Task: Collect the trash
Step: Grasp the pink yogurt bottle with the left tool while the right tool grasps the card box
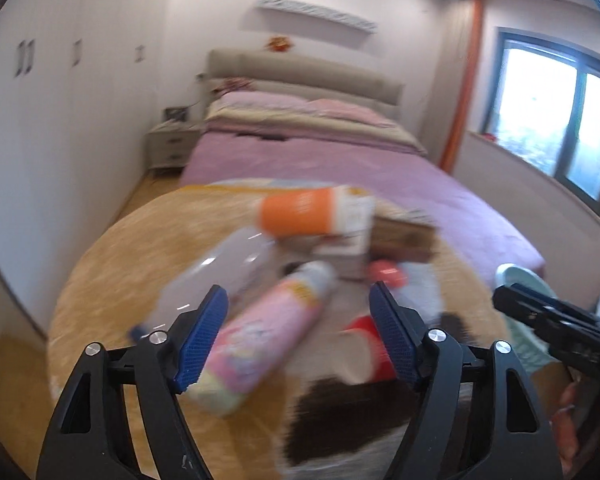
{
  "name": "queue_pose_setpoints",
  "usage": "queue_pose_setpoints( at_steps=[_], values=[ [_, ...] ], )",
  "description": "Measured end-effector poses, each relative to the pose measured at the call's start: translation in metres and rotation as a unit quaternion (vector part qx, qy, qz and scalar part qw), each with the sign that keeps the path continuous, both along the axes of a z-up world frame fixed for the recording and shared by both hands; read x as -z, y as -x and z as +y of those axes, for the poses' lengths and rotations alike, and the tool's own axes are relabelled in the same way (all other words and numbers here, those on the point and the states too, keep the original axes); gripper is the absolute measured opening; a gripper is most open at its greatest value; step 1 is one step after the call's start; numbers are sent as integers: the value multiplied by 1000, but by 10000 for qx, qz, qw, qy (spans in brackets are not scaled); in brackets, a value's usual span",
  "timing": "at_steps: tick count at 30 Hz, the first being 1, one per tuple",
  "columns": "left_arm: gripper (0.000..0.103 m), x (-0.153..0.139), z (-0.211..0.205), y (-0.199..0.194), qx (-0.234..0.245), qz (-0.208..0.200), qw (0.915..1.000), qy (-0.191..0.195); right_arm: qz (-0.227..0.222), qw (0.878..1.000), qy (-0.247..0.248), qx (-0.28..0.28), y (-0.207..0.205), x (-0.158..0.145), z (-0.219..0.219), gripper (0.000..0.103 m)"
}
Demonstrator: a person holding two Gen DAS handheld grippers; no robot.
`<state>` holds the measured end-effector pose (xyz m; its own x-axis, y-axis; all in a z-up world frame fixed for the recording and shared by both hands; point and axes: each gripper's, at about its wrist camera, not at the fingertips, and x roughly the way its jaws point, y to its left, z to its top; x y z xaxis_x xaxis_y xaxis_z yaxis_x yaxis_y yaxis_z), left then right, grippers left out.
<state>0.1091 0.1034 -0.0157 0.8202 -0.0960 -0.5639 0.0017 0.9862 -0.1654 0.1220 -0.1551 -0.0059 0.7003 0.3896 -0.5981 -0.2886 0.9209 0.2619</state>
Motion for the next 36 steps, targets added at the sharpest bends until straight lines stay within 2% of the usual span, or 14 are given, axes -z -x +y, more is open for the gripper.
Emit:
queue_pose_setpoints(
  at_steps=[2, 7, 8, 9, 10, 19, 24, 27, 28, 29, 30, 32, 34, 36],
  values=[
    [68, 10, 14, -6, -78, 158, 9998, -3, -22, 9998, 108, -177, -5, 3, 22, 50],
    [56, 33, 26, -22, -45, 599, 9981, -147, 225, 9984, 317, -407, -22, 17, 54, 50],
    [54, 36, 28, -22, -33, 632, 9979, -160, 241, 9983, 374, -374, -23, 20, 57, 47],
    [54, 40, 28, -21, -17, 663, 9976, -180, 276, 9980, 429, -363, -25, 23, 57, 38],
    [54, 42, 26, -21, -6, 690, 9974, -192, 337, 9977, 458, -372, -26, 26, 56, 35],
    [54, 47, 16, -19, 111, 787, 9961, -378, 836, 9960, 311, -13, -20, 50, -5, 32],
    [71, 48, 10, -23, 101, 754, 9954, -591, 1009, 9915, 498, 656, -25, 62, -48, 33],
    [71, 52, 8, -29, 178, 850, 9937, -715, 914, 9926, 279, 749, -24, 57, -56, 33],
    [71, 55, 8, -31, 200, 898, 9930, -742, 831, 9938, 264, 693, -22, 54, -52, 34],
    [71, 57, 7, -32, 229, 952, 9922, -776, 776, 9947, 277, 620, -22, 51, -47, 43],
    [71, 59, 7, -34, 263, 997, 9915, -796, 673, 9959, 330, 498, -21, 48, -38, 58],
    [71, 64, 6, -37, 319, 1071, 9898, -881, 491, 9970, 498, 331, -23, 47, -21, 71],
    [70, 68, 7, -40, 350, 1167, 9891, -832, 435, 9963, 715, 197, -29, 51, -7, 71],
    [70, 72, 8, -44, 356, 1273, 9882, -771, 601, 9944, 853, 143, -38, 60, 0, 71]
  ],
)
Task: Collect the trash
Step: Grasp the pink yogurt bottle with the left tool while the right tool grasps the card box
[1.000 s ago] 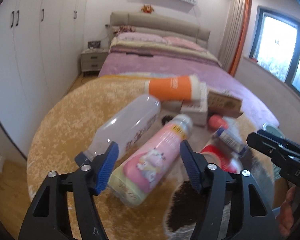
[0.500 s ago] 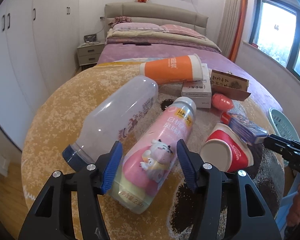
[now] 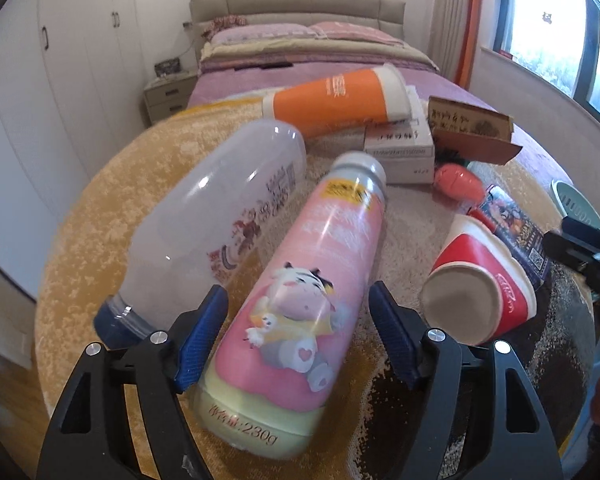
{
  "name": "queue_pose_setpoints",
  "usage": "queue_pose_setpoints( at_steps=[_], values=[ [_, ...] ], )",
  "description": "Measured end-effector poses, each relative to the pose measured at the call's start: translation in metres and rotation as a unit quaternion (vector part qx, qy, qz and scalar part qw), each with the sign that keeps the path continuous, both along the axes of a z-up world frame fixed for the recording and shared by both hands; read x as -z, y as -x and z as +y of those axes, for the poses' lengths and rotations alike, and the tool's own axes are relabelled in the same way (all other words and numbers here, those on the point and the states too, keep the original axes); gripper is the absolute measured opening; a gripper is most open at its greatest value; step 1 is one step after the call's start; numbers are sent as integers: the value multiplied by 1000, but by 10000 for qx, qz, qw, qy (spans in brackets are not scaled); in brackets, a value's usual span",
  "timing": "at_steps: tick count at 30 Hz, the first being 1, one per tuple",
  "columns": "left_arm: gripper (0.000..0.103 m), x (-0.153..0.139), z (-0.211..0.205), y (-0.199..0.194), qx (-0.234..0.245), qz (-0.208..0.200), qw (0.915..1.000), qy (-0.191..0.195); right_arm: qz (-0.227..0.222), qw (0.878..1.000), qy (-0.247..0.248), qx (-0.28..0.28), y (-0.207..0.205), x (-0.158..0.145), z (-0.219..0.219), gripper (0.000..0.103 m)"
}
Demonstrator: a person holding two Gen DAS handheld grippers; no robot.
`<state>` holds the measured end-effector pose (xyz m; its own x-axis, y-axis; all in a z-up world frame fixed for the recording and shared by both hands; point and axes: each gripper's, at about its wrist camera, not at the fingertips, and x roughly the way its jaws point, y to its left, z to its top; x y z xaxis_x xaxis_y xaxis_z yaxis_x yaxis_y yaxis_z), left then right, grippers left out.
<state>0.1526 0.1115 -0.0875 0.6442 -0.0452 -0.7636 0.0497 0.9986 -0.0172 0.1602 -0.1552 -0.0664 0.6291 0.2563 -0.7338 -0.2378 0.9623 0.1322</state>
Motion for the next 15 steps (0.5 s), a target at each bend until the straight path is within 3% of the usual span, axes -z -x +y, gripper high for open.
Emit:
queue_pose_setpoints(
  at_steps=[7, 9, 12, 15],
  values=[
    [68, 7, -6, -8, 36, 55, 9999, -77, 375, 9991, -15, -182, -15, 19, 4, 71],
    [59, 7, -9, -9, 84, 64, 9999, -6, 436, 9988, -46, -236, -17, 20, 5, 71],
    [55, 6, -14, -9, 70, 46, 10000, -3, 433, 9988, 20, -243, -18, 20, 7, 71],
    [49, 5, -17, -3, 55, -18, 9999, 102, 379, 9989, 49, -287, -16, 19, 7, 63]
  ],
)
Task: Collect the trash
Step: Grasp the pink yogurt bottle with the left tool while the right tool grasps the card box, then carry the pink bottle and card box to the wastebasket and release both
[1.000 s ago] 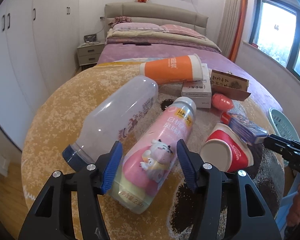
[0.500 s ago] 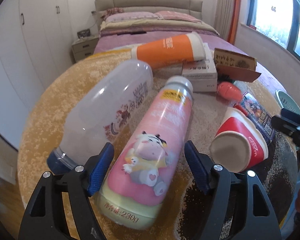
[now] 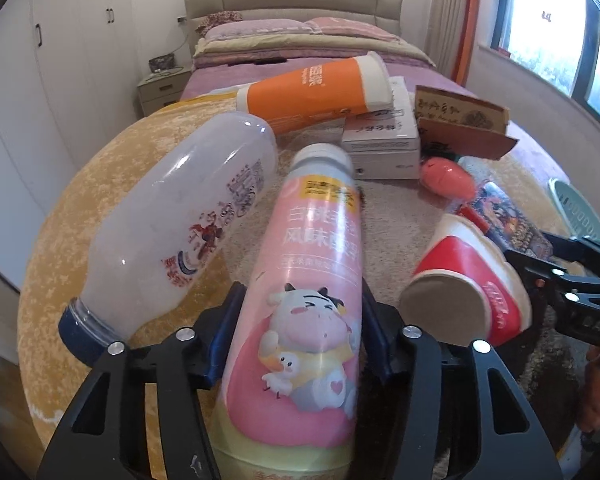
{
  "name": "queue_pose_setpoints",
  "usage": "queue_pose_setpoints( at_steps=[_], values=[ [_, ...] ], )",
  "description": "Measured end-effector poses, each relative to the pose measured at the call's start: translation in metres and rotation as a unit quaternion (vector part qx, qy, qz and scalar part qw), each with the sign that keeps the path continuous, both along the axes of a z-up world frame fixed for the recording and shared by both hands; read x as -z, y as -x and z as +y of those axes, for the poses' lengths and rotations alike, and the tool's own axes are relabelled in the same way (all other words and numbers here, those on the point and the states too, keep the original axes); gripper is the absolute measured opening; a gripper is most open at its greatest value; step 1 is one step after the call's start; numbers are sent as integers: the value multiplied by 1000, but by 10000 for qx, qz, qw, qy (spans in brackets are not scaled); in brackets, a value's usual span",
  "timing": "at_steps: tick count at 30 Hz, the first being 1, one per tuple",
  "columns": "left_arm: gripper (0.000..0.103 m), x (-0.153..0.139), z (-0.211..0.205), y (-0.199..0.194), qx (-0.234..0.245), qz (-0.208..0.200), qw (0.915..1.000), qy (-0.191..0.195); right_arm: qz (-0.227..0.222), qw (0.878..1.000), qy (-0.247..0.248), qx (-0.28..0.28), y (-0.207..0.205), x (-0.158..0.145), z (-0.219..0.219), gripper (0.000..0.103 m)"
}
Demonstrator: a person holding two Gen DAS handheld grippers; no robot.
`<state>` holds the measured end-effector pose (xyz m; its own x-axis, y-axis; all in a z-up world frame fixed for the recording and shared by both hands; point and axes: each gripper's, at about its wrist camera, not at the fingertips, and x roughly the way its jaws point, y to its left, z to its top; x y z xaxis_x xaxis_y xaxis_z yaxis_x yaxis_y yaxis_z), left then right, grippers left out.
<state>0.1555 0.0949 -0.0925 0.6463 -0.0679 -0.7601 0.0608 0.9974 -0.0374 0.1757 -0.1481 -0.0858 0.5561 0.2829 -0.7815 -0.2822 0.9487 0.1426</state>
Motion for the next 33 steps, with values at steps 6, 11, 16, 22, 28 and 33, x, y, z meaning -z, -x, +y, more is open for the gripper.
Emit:
queue_pose_setpoints(
  at_steps=[6, 11, 16, 22, 28, 33],
  values=[
    [47, -15, -4, 22, -85, -243, 9994, 235, -192, 9998, 10, 98, 13, -6, -11, 62],
    [47, -39, -14, 39, -45, -614, 9969, 480, -371, 9991, -131, 174, 31, -21, -30, 62],
    [47, -60, -36, 52, 177, -974, 9925, 711, -605, 9973, -236, 347, 45, -39, -54, 62],
    [47, -79, -86, 53, 682, -1212, 9872, 785, -854, 9933, -377, 678, 56, -60, -91, 62],
    [47, -81, -138, 43, 1123, -1252, 9827, 771, -1035, 9876, -308, 1141, 60, -71, -136, 62],
    [47, -78, -183, 26, 1500, -1150, 9785, 823, -974, 9810, -381, 1632, 58, -68, -182, 62]
  ],
)
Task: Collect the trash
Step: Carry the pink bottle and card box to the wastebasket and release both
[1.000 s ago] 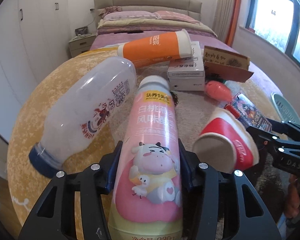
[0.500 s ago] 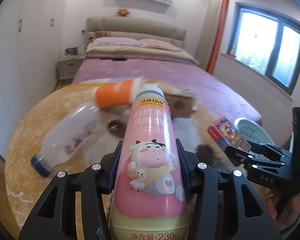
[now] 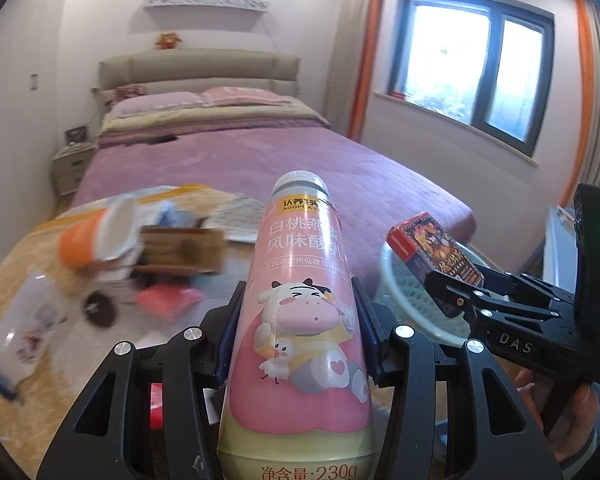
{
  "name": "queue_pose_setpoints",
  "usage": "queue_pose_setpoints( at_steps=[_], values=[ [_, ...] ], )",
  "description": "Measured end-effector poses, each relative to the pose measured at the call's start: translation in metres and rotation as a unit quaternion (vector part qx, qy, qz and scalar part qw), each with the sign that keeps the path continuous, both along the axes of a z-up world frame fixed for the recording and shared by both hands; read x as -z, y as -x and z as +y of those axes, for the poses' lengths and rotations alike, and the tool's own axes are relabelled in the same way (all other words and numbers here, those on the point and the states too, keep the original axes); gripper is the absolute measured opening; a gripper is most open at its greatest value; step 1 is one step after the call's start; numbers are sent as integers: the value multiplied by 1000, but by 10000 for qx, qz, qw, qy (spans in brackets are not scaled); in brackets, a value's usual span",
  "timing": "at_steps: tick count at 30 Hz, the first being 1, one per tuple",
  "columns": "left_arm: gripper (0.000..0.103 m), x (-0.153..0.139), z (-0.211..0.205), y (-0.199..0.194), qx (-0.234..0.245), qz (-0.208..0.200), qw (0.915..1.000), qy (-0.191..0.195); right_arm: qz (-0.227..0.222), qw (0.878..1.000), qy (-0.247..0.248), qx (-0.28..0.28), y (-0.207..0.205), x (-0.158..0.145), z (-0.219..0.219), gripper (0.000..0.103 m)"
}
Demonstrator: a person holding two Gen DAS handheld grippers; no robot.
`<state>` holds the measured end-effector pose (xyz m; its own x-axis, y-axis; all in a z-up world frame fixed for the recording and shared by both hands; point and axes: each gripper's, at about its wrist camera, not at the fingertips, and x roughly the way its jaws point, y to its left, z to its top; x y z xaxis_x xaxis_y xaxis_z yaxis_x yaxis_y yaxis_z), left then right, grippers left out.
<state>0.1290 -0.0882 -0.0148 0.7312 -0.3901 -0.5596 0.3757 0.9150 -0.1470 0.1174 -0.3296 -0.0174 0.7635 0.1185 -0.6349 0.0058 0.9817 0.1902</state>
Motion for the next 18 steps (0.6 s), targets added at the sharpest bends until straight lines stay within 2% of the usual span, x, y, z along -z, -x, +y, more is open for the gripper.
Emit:
queue_pose_setpoints(
  at_steps=[8, 11, 15, 18],
  values=[
    [47, 11, -70, -25, 556, 244, 9981, -55, 247, 9957, -435, 777, -7, 18, -77, 62],
    [47, 18, -95, -37, 754, 350, 9965, -112, 408, 9922, -428, 1096, -13, 28, -102, 62],
    [47, 32, -127, -50, 1021, 574, 9929, -183, 727, 9835, -47, 1656, -20, 44, -125, 62],
    [47, 45, -150, -59, 1144, 729, 9903, -295, 924, 9787, -133, 1831, -24, 57, -142, 62]
  ],
)
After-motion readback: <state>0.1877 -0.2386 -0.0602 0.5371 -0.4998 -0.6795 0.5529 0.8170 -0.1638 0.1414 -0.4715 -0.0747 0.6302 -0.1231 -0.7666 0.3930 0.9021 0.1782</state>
